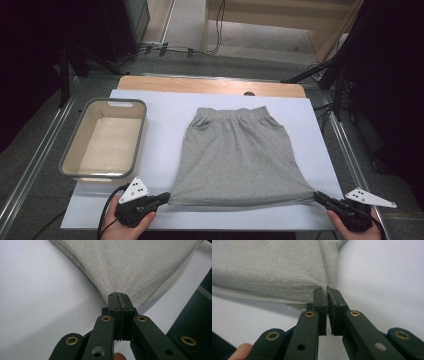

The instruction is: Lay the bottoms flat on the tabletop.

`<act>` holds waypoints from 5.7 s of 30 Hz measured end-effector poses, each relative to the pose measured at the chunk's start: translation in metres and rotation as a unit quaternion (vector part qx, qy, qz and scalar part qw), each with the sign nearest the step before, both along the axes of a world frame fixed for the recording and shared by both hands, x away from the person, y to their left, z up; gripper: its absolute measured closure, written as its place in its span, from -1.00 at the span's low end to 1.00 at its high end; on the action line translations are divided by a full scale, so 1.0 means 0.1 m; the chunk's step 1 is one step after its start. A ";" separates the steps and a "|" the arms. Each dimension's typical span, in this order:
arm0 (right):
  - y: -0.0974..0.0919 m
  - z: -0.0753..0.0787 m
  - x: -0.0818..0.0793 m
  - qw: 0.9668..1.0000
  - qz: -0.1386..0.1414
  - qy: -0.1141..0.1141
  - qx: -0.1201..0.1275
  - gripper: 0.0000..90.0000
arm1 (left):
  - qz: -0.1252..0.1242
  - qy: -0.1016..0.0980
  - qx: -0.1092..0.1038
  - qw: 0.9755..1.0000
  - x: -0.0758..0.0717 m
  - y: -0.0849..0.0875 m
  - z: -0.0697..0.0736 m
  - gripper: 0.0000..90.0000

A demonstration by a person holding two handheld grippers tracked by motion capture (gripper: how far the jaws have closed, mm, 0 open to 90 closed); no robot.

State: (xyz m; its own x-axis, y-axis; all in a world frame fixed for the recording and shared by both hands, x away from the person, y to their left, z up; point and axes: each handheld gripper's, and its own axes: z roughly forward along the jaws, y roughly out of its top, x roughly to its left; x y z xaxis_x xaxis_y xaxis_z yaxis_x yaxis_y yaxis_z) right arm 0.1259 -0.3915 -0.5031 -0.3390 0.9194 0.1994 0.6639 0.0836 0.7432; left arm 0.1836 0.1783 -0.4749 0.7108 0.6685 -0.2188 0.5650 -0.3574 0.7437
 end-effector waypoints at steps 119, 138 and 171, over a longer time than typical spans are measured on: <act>-0.24 -0.16 0.07 0.995 -0.074 0.056 0.030 0.85 | -0.081 0.039 -0.011 0.996 0.28 -0.64 -0.42 1.00; 0.83 0.05 0.13 0.996 0.075 -0.032 0.026 0.48 | -0.118 0.012 -0.075 0.990 0.11 -0.62 -0.24 0.70; 1.79 -0.21 0.23 0.972 0.219 -0.033 -0.076 0.91 | -0.119 -0.064 0.060 0.989 -0.04 -1.19 -0.41 0.68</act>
State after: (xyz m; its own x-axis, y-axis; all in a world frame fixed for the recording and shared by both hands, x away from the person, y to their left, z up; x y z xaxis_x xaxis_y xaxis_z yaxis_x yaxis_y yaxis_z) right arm 0.1484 -0.2123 -0.5244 -0.7113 0.7019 0.0373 0.4921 0.4594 0.7395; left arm 0.1795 0.0597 -0.5162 0.8677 0.4950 -0.0455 0.3579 -0.5587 0.7482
